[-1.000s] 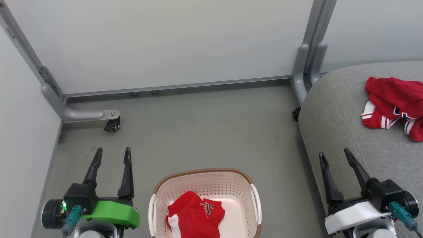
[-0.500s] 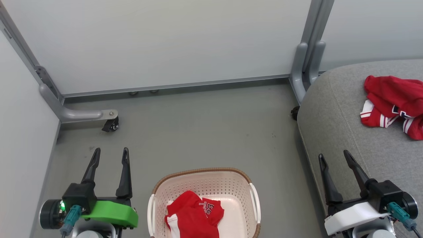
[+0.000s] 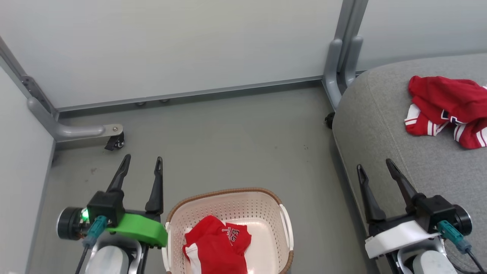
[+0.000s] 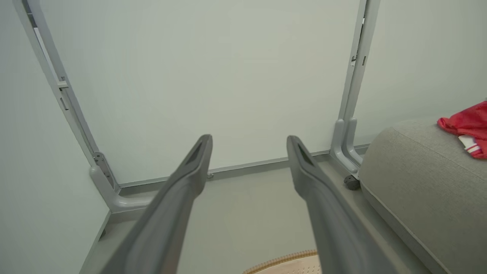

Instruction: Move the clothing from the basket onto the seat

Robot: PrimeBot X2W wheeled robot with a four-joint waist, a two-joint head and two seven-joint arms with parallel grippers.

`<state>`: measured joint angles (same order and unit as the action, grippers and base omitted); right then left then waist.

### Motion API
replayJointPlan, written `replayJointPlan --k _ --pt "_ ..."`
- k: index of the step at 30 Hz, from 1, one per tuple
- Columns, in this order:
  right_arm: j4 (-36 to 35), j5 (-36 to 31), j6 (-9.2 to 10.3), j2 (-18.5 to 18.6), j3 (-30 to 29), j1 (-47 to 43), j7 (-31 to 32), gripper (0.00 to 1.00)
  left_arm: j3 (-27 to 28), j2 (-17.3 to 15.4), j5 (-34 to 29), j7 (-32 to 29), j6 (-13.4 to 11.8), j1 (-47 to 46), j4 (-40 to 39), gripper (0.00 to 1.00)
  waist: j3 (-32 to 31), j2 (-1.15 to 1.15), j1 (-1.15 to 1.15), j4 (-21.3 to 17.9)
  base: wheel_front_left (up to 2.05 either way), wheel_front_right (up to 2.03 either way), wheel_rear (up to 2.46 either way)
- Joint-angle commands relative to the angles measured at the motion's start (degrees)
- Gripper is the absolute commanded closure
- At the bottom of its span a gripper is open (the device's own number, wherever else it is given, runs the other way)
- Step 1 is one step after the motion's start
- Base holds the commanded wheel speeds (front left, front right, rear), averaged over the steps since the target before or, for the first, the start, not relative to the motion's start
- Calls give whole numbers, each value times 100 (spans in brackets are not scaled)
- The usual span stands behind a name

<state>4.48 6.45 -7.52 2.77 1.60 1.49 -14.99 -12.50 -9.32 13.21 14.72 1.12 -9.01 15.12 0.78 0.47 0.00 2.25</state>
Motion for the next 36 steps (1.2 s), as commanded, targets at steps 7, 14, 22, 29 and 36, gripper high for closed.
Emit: replayJointPlan --k 7,14,22,29,36 --pt "-221 -57 6 14 222 585 -20 0 -354 75 -185 -30 271 -953 621 0 818 -47 0 -523 0 0 0" --pt "-465 -66 6 14 378 1265 -20 0 -682 77 -370 -12 433 -1763 1474 0 1680 -47 0 -943 0 0 0" --pt "-759 -10 6 11 446 1961 -20 0 -997 -30 -544 11 547 -2686 2771 0 2690 -47 0 -1291 0 0 0" --pt "-894 58 6 11 518 2318 -20 0 -1304 -130 -648 25 608 -3289 3845 0 3378 -47 0 -1434 0 0 0" --pt "-1021 120 6 11 589 2577 -20 0 -1589 -181 -724 24 630 -3726 4720 0 3952 -47 0 -1563 0 0 0"
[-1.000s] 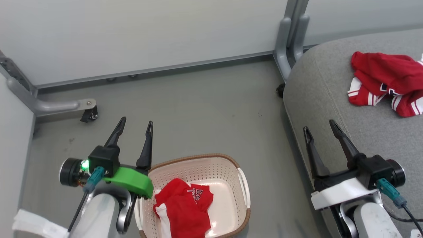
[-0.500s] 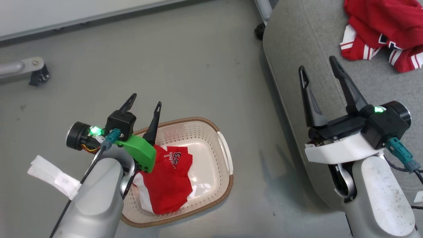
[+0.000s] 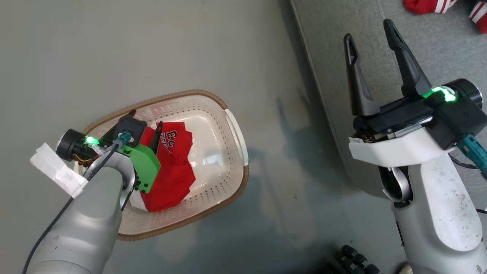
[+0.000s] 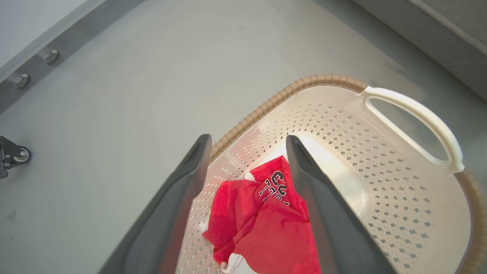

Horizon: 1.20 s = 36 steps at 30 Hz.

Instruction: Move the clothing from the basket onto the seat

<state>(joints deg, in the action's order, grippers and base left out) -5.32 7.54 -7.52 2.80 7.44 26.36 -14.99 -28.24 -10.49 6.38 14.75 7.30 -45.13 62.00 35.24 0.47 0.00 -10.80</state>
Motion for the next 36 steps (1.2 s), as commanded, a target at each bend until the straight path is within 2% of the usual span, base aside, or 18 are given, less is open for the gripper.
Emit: replayJointPlan --k 1,11,26,36 --pt "-60 22 6 8 18 112 -20 0 -58 -67 -54 11 14 -183 148 0 596 -47 0 -280 0 0 0" --pt "-248 82 6 9 70 303 -21 0 -430 -149 -205 -387 17 -743 946 0 1262 -47 0 -362 0 0 0" --pt "-473 90 6 9 107 368 -21 0 -963 -459 -577 -1405 -70 -1191 1167 0 1937 -47 0 -404 0 0 0" --pt "-693 28 6 9 19 234 -21 0 -1245 -436 -758 -1733 -185 -1397 1183 0 2359 -47 0 -439 0 0 0"
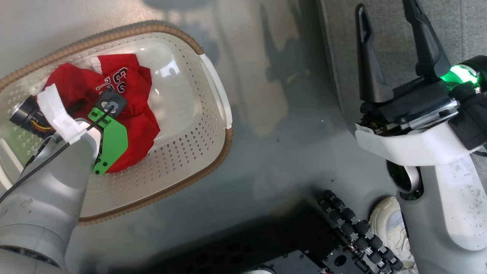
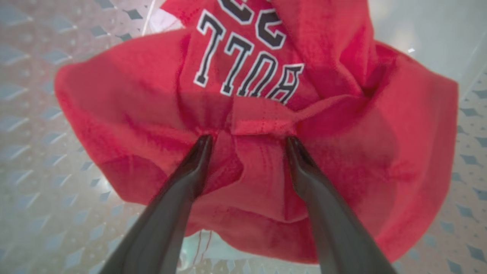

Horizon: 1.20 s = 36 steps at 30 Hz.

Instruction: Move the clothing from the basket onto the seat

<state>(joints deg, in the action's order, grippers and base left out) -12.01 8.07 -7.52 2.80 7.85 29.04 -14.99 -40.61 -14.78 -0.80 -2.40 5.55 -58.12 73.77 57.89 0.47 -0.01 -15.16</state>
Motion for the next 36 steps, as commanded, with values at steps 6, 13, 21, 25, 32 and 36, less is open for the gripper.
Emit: replayJointPlan --k 6,13,21,25,32,36 --pt "-87 -67 6 9 -66 -138 -21 0 -169 125 -104 -156 -96 -98 12 0 208 -47 1 26 0 0 0" --pt "-66 -92 6 9 -125 -176 -21 0 -291 316 -102 -215 -204 -9 11 100 156 -47 1 61 0 0 0" --pt "57 -95 6 9 -146 -172 -21 0 -349 487 15 181 -126 35 10 100 -160 -47 1 124 0 0 0" --pt "171 -100 6 9 -152 -215 -21 0 -450 645 23 376 -49 6 9 100 -436 -47 1 185 0 0 0" --pt "343 -126 6 10 -168 -301 -21 0 -483 819 222 808 104 -24 -10 100 -1015 -47 1 311 0 0 0" --pt "472 -168 6 10 -191 -391 -21 0 -545 913 323 1128 170 134 -28 100 -1372 -47 1 409 0 0 0"
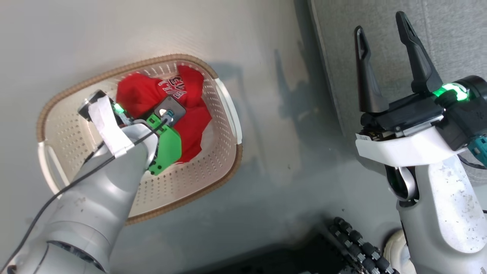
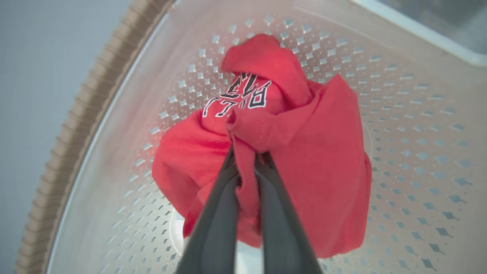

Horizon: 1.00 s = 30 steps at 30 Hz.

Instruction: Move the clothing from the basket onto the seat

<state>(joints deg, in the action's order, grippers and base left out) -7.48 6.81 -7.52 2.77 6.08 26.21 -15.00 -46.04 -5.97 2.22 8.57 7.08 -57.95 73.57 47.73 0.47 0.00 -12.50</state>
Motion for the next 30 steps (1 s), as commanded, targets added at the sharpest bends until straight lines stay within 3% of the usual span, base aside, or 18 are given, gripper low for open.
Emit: replayJointPlan --k 1,18,30 --pt "49 -44 6 13 -19 -131 -19 0 -28 59 44 114 30 155 -16 100 -455 -47 0 173 0 0 0" --pt "671 -191 6 15 -121 -651 -19 0 -28 270 782 667 43 1010 -784 100 -2046 -47 0 711 0 0 0" --pt "936 -240 6 15 -165 -1217 -19 0 345 -18 1062 664 -40 1808 -2278 100 -3022 -47 0 1044 0 0 0"
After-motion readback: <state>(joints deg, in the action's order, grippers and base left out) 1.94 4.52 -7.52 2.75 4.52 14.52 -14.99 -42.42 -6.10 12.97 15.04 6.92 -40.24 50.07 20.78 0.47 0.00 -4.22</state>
